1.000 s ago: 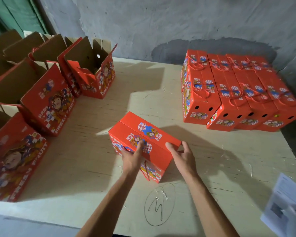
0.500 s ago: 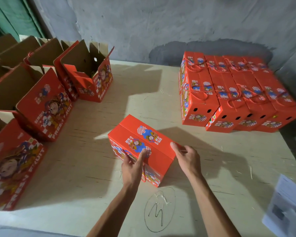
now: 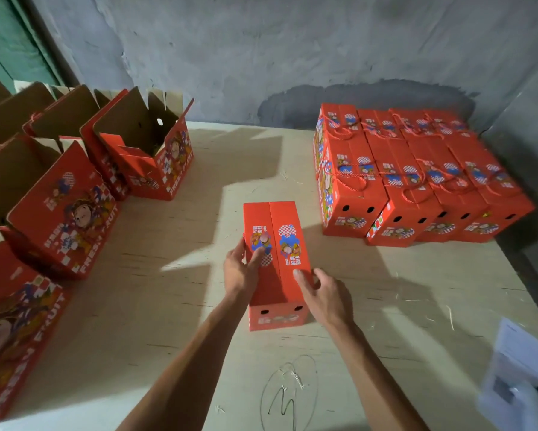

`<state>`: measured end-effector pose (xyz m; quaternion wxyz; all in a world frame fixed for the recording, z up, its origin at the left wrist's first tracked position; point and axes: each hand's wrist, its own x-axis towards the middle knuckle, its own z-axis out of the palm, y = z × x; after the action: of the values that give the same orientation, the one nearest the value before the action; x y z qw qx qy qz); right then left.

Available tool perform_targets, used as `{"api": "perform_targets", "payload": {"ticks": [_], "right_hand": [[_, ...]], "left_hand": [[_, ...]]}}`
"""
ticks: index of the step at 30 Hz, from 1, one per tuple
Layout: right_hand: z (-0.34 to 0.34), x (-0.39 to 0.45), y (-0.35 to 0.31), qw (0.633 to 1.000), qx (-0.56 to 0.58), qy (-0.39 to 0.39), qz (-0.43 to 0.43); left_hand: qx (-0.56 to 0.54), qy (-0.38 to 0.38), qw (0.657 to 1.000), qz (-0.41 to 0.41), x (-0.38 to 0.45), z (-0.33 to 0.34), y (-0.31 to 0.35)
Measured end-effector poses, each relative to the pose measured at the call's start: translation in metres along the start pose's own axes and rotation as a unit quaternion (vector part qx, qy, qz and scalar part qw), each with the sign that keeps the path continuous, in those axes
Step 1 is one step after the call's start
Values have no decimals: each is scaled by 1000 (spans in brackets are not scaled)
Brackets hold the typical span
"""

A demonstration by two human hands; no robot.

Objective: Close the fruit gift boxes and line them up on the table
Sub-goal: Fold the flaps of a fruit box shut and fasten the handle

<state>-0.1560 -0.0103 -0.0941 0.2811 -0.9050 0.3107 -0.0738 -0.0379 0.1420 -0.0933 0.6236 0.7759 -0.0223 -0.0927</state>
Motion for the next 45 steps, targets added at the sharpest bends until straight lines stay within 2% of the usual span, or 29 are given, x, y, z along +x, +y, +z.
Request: {"api": "perform_targets", "payload": {"ticks": [3, 7, 10, 12, 14, 16, 18, 20, 23, 26, 28, 30, 32, 34, 35, 38, 40, 42, 45], "right_hand": [[15, -4, -7, 998, 37, 53, -22], [23, 1, -11, 985, 170, 12, -34], [22, 4, -14, 968, 248, 23, -33], [19, 8, -15, 955, 292, 35, -37], [18, 14, -20, 951, 302, 47, -48], [17, 19, -26, 954, 285, 81, -49], [14, 23, -31, 956, 266, 118, -44], [11, 25, -35, 952, 270, 126, -65], [11, 23, -52, 945, 297, 67, -119], [13, 22, -73, 944, 291, 15, -153], [8, 24, -90, 940, 318, -20, -124], [2, 29, -106, 927, 366, -31, -73], [-5, 35, -119, 907, 418, -45, -32], [-16, 43, -129, 861, 505, -55, 11], [-24, 49, -133, 846, 531, -47, 25], [-42, 70, -142, 871, 490, -7, 29], [-49, 82, -148, 872, 489, 1, 23], [-54, 92, -155, 875, 485, 9, 16], [-63, 110, -167, 878, 479, 23, -6]], "left_hand": [[11, -2, 1000, 19, 7, 4, -2], [-6, -3, 1000, 21, 14, 4, 1], [-21, 11, 1000, 6, 18, 8, -2], [-14, 39, 999, -34, 18, 11, -4], [-9, 52, 996, -71, 19, 12, -3], [26, 43, 996, -69, 21, 10, 0], [77, 40, 995, -46, 21, 9, 4], [107, 75, 991, -15, 18, 9, 12], [162, 79, 984, 12, 13, 10, 28], [151, 22, 987, 42, 8, 8, 54], [160, -5, 980, 118, 4, 3, 75], [206, -13, 958, 199, 1, -1, 92], [231, -15, 943, 238, -1, -6, 105], [207, 7, 946, 249, -5, -12, 108], [174, 26, 954, 244, -8, -16, 106], [115, 39, 978, 170, -17, -29, 90], [150, -14, 983, 109, -21, -33, 74], [209, -77, 972, 76, -23, -34, 60], [260, -127, 954, 81, -25, -29, 53]]}}
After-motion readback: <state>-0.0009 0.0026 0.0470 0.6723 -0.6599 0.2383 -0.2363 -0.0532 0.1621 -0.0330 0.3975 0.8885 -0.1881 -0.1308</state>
